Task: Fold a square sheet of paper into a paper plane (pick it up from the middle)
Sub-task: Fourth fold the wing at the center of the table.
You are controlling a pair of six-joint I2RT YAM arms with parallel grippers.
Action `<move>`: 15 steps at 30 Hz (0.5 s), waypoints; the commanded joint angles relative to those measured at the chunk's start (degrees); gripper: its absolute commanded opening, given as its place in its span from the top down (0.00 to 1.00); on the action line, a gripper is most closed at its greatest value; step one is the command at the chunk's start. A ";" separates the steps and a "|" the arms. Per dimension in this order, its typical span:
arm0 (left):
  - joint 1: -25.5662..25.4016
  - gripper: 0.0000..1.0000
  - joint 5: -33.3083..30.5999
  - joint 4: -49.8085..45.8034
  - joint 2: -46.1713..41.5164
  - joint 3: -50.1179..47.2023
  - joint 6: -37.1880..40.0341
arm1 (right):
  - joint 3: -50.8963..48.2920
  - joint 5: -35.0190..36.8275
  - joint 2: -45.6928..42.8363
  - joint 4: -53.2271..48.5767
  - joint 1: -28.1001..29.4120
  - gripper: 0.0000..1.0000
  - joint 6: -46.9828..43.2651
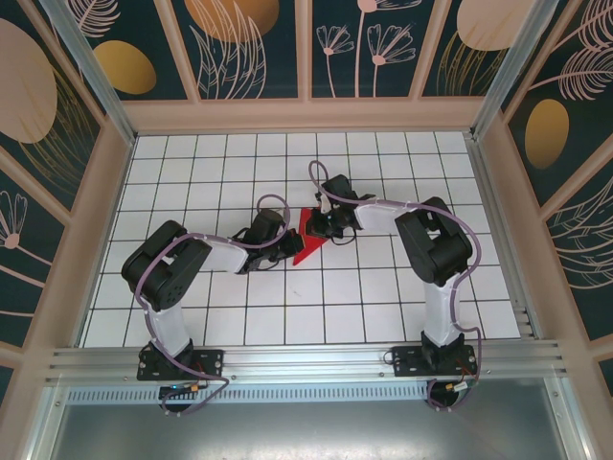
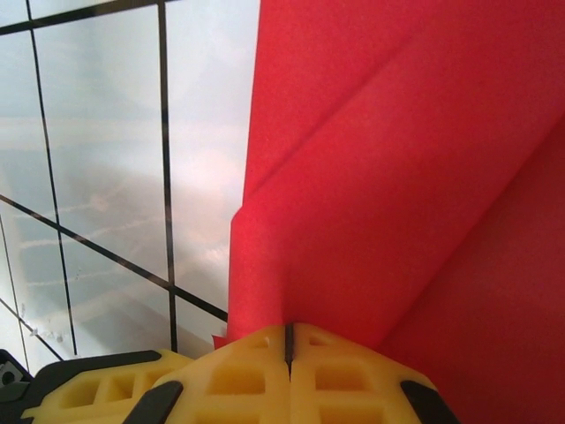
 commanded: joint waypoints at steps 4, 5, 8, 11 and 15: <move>0.50 1.00 -5.19 -9.80 3.04 -1.50 1.97 | -0.42 1.48 0.64 2.01 -0.88 0.99 -0.91; 0.57 1.00 -5.21 -9.81 3.00 -1.51 2.02 | -0.75 1.49 0.94 2.43 -1.31 0.99 -1.02; 0.52 1.00 -5.03 -9.90 3.05 -1.61 2.16 | -1.49 1.94 1.32 2.77 -1.80 0.99 -1.97; 0.48 1.00 -4.95 -10.13 3.10 -1.63 2.41 | -1.58 2.46 1.91 2.59 -4.77 0.99 -3.35; 0.52 1.00 -4.67 -10.40 3.05 -1.70 2.90 | -0.69 2.99 3.58 2.30 -7.70 0.99 -4.69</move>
